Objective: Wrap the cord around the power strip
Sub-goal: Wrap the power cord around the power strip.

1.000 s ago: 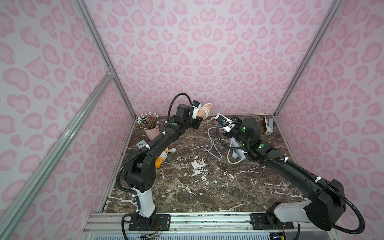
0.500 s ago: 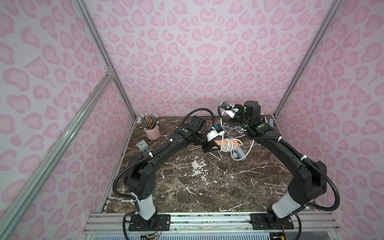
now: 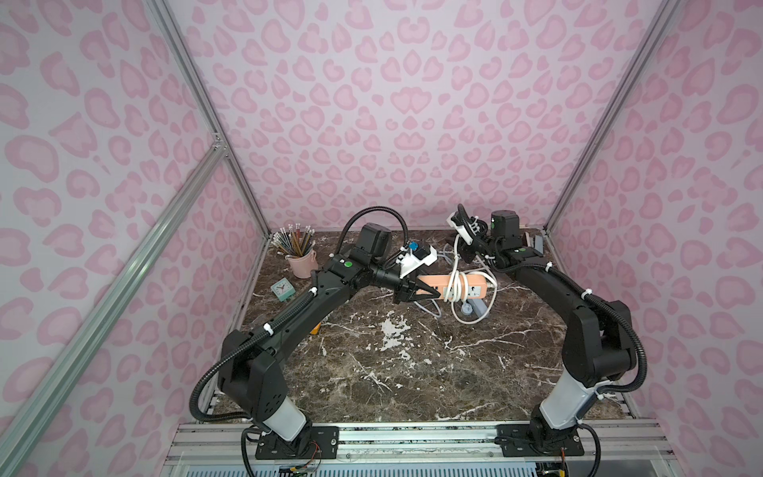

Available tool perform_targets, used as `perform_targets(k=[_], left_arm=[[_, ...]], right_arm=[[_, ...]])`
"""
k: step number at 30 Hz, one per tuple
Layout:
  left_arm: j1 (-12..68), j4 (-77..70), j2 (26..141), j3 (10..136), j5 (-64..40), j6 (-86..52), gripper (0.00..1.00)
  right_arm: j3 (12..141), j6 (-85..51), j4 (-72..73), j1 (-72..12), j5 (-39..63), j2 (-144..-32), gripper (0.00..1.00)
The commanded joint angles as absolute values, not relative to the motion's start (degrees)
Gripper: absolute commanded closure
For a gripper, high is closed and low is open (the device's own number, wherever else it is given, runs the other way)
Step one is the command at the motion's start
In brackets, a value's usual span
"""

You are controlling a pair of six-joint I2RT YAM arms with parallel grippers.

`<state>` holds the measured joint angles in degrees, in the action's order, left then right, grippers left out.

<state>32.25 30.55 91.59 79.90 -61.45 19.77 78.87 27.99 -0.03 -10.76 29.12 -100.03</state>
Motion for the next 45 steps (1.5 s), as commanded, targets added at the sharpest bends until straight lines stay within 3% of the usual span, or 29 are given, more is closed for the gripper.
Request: perform_targets(k=[1,7,13,16,21,25,30,35,45], left_arm=[[31.2,12.0,88.3,77.5,-69.7,10.2,0.97],[29.2,-6.1,84.9,74.0,-67.0,-2.2,0.97],[26.3,-21.4,83.1,67.7,-57.1,-14.2,0.97],[24.1,-33.5,82.3,63.7,-50.6,-23.1,0.97],[20.7,-42.6,83.0,60.8,-39.5,-33.5,0.97],[16.4,-38.2,83.2,60.2,-28.5,-38.0,0.97],[9.2,-38.6,84.8,58.1,-25.7,-44.8,0.97],[8.9,-38.2,86.2,59.0,-25.0,-44.2,0.97],[8.8,-15.6,89.9,66.8,-15.6,-23.6,0.97]], right_arm=[[75.9,20.9,8.4,-9.5,32.9,-100.7,0.64],[73.3,18.1,11.9,-9.1,30.7,-105.3,0.49],[69.8,15.7,13.9,-9.4,21.9,-107.6,0.49],[66.1,14.9,16.1,-10.1,19.7,-105.7,0.57],[60.6,15.1,18.3,-12.4,17.1,-102.0,0.87],[58.1,18.6,16.7,-14.8,13.0,-99.7,1.00],[56.8,23.4,13.2,-18.7,7.5,-97.1,1.00],[58.2,27.1,9.0,-26.1,3.9,-95.2,1.00],[59.2,35.1,0.6,-35.0,-1.2,-84.3,1.00]])
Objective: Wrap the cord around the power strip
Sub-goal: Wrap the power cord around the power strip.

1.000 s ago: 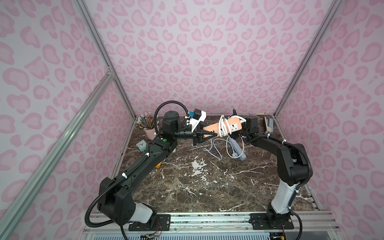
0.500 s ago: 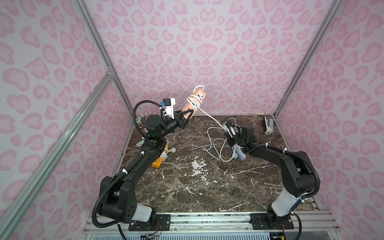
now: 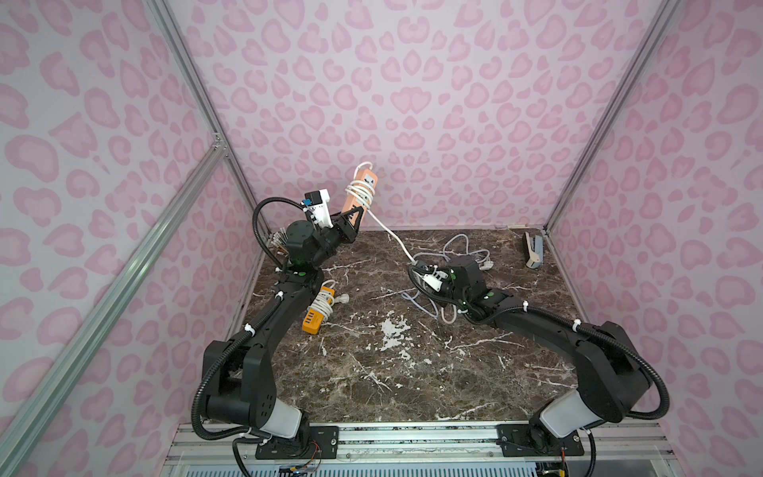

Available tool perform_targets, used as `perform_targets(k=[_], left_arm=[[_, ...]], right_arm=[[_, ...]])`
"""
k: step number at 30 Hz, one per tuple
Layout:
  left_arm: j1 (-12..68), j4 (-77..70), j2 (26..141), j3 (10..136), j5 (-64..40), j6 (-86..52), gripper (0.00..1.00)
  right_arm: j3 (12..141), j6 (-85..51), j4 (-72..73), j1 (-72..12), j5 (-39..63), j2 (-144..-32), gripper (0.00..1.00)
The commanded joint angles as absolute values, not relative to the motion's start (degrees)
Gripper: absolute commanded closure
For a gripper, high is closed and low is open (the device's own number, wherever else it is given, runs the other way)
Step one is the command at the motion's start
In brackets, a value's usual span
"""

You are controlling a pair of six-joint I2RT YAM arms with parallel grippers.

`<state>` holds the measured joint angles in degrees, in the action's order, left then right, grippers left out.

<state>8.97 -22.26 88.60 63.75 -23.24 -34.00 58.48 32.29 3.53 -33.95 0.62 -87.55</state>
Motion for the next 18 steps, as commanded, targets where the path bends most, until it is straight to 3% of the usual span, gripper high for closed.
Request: perform_targets(k=[1,9,18], left_arm=[[9.3,-11.5,90.8,68.2,-13.2,-20.2,0.97],[17.7,13.2,98.4,78.7,-6.0,0.6,0.97],[31.1,40.3,105.1,87.8,-20.5,15.6,0.97]], right_arm=[[59.3,35.2,0.9,-35.4,-1.4,-82.6,1.00],[65.6,40.0,1.1,-35.2,-3.0,-76.3,1.00],[79.0,41.8,0.1,-29.0,1.5,-82.0,1.00]])
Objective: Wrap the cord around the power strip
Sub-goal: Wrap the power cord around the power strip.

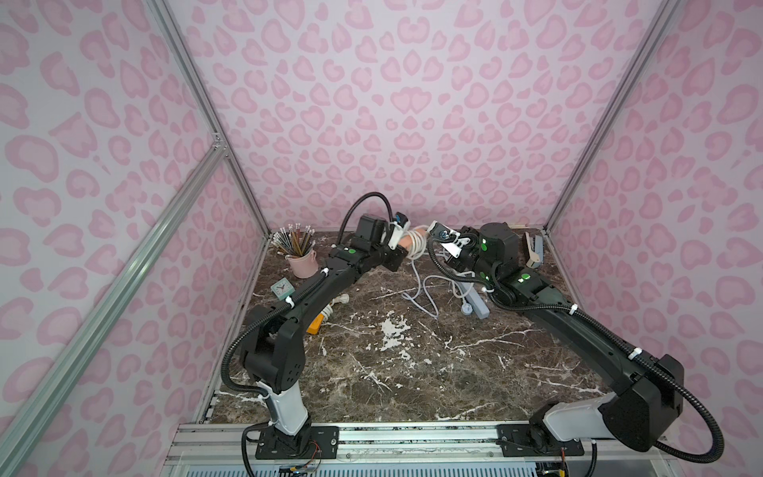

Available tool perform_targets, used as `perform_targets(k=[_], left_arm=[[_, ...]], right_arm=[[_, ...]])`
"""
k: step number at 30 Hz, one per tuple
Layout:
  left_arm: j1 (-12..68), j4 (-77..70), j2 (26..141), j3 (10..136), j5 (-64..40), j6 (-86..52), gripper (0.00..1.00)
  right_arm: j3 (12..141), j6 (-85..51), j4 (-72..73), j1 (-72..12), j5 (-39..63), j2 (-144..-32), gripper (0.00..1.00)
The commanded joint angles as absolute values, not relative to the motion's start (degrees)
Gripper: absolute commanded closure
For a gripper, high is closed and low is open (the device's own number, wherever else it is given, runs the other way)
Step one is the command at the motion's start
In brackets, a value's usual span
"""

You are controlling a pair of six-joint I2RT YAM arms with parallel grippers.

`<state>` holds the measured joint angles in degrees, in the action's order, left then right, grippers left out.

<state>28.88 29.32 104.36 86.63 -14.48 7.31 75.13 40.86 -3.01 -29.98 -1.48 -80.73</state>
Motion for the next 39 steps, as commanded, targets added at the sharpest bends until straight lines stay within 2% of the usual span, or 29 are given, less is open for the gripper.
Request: perform_targets(k=[1,8,16,20,29,33,39], left_arm=[[32.5,41.1,105.0,87.6,-22.1,16.4,0.97],[37.2,44.1,103.1,86.7,-40.5,23.1,0.97],[37.4,44.9,96.6,86.2,-61.2,29.8,0.97],[36.9,34.2,91.1,82.5,-66.6,24.6,0.97],[31.9,1.0,82.2,72.1,-68.9,0.9,0.97],[30.6,-6.4,81.1,70.5,-66.2,-4.4,0.97],[28.8,-16.0,79.8,69.8,-60.6,-12.2,0.97]], right_arm=[[80.8,41.9,-0.2,-28.5,2.3,-83.0,1.00],[86.1,39.8,-0.7,-23.7,9.0,-88.1,1.00],[83.8,36.1,0.9,-17.2,14.6,-94.4,1.00],[81.1,32.2,3.4,-15.5,18.6,-96.9,1.00],[73.7,22.2,9.7,-10.7,27.6,-97.6,0.60],[71.0,20.1,11.6,-9.2,30.0,-98.3,0.51],[68.7,19.7,13.1,-8.8,25.5,-100.4,0.41]])
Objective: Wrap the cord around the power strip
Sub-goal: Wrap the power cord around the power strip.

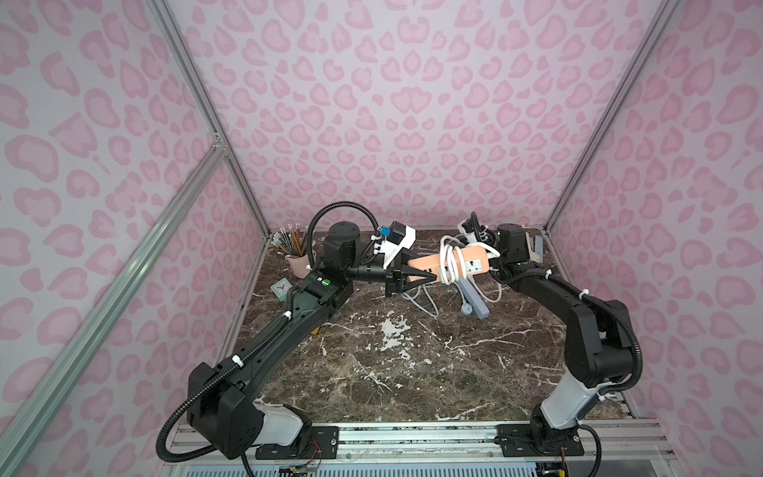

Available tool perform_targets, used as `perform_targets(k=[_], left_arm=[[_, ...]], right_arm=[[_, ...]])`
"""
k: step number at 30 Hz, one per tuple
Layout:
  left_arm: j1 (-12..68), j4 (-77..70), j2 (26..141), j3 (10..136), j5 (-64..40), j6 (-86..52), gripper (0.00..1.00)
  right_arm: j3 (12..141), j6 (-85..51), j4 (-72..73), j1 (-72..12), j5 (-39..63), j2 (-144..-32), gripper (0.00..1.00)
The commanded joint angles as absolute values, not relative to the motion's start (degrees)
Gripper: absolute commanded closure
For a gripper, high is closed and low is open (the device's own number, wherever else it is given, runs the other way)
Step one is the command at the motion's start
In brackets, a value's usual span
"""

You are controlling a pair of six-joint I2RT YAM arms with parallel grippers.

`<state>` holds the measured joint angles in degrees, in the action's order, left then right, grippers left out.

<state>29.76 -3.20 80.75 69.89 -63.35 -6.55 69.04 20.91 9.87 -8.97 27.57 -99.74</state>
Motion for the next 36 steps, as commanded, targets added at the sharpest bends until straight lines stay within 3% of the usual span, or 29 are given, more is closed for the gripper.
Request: perform_targets(k=[1,5,10,12,15,17,20,25,29,36], left_arm=[[28.4,-17.7,79.6,69.5,-59.6,-13.6,0.97],[27.1,-26.5,78.7,67.6,-56.7,-19.7,0.97],[26.9,-29.2,78.6,66.8,-54.4,-21.8,0.97],[26.7,-30.9,78.7,66.5,-53.7,-23.2,0.97],[26.1,-33.0,78.4,65.9,-51.1,-25.1,0.97],[25.0,-33.6,78.1,65.5,-47.7,-26.0,0.97],[22.1,-34.0,77.8,64.9,-39.7,-28.7,0.97],[15.7,-27.6,80.1,66.3,-25.1,-33.4,0.97],[11.3,-27.9,84.1,66.1,-21.0,-37.9,0.97],[11.7,-7.9,91.0,73.3,-10.9,-17.2,0.97]], right_arm=[[68.6,19.1,13.3,-8.7,24.8,-100.5,0.39],[67.6,17.8,14.0,-8.2,23.6,-100.9,0.32],[66.7,18.1,13.9,-8.0,23.0,-101.9,0.36],[66.4,18.0,14.3,-8.0,22.2,-102.4,0.43],[65.9,17.8,15.0,-8.2,20.9,-102.5,0.61],[65.3,18.8,14.9,-9.1,17.9,-101.9,0.75],[64.7,22.7,13.5,-11.7,11.6,-99.7,0.87],[63.8,30.6,10.1,-17.6,2.1,-94.8,0.97],[62.7,35.1,7.4,-23.5,-2.5,-90.5,1.00],[62.3,40.2,5.2,-30.2,-6.2,-79.8,1.00]])
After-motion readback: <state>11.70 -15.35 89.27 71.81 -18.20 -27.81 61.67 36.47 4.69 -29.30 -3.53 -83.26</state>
